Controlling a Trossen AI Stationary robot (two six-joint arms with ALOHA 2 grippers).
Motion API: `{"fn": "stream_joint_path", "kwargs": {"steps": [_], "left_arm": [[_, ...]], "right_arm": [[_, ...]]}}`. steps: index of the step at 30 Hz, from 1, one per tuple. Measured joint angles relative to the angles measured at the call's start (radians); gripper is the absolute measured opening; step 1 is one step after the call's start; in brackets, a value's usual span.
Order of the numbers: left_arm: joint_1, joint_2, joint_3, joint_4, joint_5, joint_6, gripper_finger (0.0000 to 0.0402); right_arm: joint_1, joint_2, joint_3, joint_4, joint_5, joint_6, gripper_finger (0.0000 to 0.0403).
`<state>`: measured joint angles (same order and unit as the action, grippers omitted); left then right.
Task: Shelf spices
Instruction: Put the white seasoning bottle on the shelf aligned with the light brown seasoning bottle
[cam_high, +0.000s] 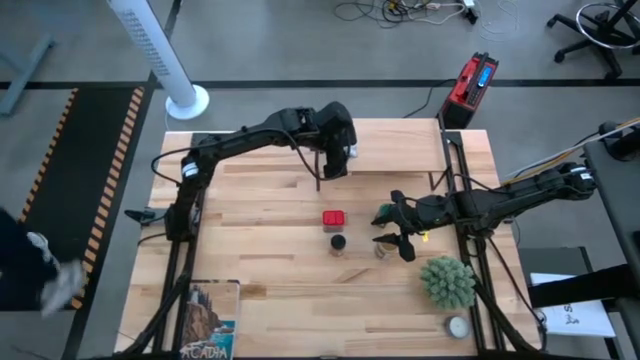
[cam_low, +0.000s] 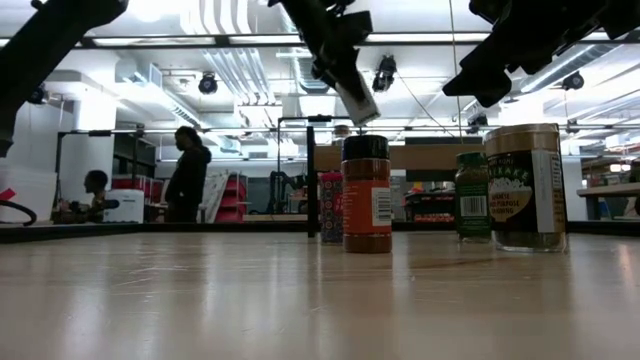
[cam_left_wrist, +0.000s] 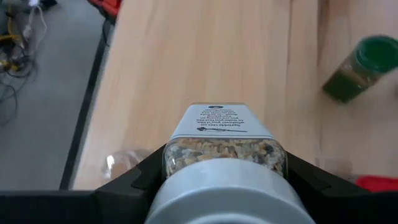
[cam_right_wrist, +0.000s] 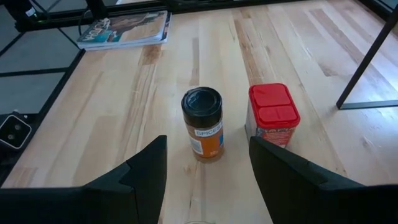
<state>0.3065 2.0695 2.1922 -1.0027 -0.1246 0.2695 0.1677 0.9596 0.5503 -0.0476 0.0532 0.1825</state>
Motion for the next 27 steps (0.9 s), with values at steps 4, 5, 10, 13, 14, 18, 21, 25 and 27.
{"fn": "stream_joint_path", "kwargs": {"steps": [4, 5, 10, 13, 14, 18, 21, 25, 27], "left_arm": [[0.003, 0.0, -0.006, -0.064, -0.006, -0.009, 0.019], [0.004, 0.0, -0.007, -0.064, -0.015, -0.011, 0.019], [0.004, 0.0, -0.009, -0.093, -0.033, -0.018, 0.019], [0.004, 0.0, -0.01, -0.114, -0.033, -0.024, 0.019], [0.004, 0.0, -0.011, -0.112, -0.033, -0.024, 0.019], [0.005, 0.0, -0.025, -0.122, -0.034, -0.024, 0.019], [0.005, 0.0, -0.047, -0.12, -0.034, -0.024, 0.019], [0.005, -0.001, -0.08, -0.098, -0.041, -0.018, 0.019], [0.004, -0.002, -0.084, -0.09, -0.051, -0.009, 0.019]], "right_arm": [[0.0, 0.0, -0.001, 0.001, 0.0, 0.0, 0.0204], [0.0, 0.0, -0.001, 0.001, 0.0, 0.0, 0.0204], [0.0, 0.0, -0.001, 0.001, 0.0, 0.008, 0.0204], [0.0, 0.0, -0.001, 0.001, 0.0, 0.008, 0.0204], [0.0, 0.0, -0.001, 0.001, 0.0, 0.007, 0.0204], [0.0, 0.0, -0.001, 0.001, 0.0, 0.008, 0.0204], [0.0, 0.0, -0.001, 0.001, 0.0, 0.008, 0.0204], [0.0, 0.0, -0.001, 0.001, 0.0, 0.008, 0.0204], [0.0, 0.0, -0.001, 0.001, 0.0, 0.008, 0.0204]]}}
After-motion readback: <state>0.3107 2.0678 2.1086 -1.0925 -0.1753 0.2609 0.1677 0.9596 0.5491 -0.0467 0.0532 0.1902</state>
